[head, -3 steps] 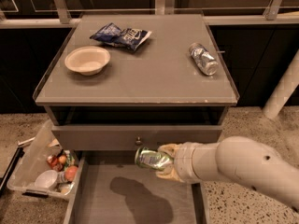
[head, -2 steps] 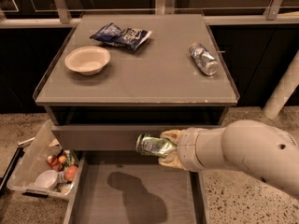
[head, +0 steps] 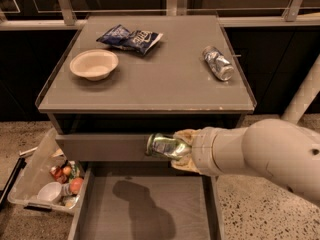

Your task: Pick green can from middle drawer and place on counter

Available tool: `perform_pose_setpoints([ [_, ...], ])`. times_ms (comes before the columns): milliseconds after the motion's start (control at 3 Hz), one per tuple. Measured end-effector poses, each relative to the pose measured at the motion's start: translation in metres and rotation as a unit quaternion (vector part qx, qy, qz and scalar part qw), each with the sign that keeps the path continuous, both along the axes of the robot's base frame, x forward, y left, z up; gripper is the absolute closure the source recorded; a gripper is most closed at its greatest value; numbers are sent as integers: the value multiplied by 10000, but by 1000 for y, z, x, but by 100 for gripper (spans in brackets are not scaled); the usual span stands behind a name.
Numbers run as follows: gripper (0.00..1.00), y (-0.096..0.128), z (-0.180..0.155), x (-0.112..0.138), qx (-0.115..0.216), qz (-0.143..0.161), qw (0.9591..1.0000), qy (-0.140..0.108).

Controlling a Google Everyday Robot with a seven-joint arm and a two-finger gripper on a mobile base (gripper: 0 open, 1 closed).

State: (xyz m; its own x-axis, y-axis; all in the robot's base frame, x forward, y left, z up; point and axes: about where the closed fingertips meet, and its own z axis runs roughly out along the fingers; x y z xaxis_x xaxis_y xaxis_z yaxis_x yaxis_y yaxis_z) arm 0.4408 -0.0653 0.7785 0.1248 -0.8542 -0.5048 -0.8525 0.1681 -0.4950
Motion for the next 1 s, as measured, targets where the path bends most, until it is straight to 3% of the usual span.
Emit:
perform_pose_setpoints([
  [333,100,-8,56,11,-132,-26,9988,-461],
  [667,100,-18,119,36,-102,-50,9948,-1010],
  [1000,100,-18,119,36,-102,-50,9948,-1010],
])
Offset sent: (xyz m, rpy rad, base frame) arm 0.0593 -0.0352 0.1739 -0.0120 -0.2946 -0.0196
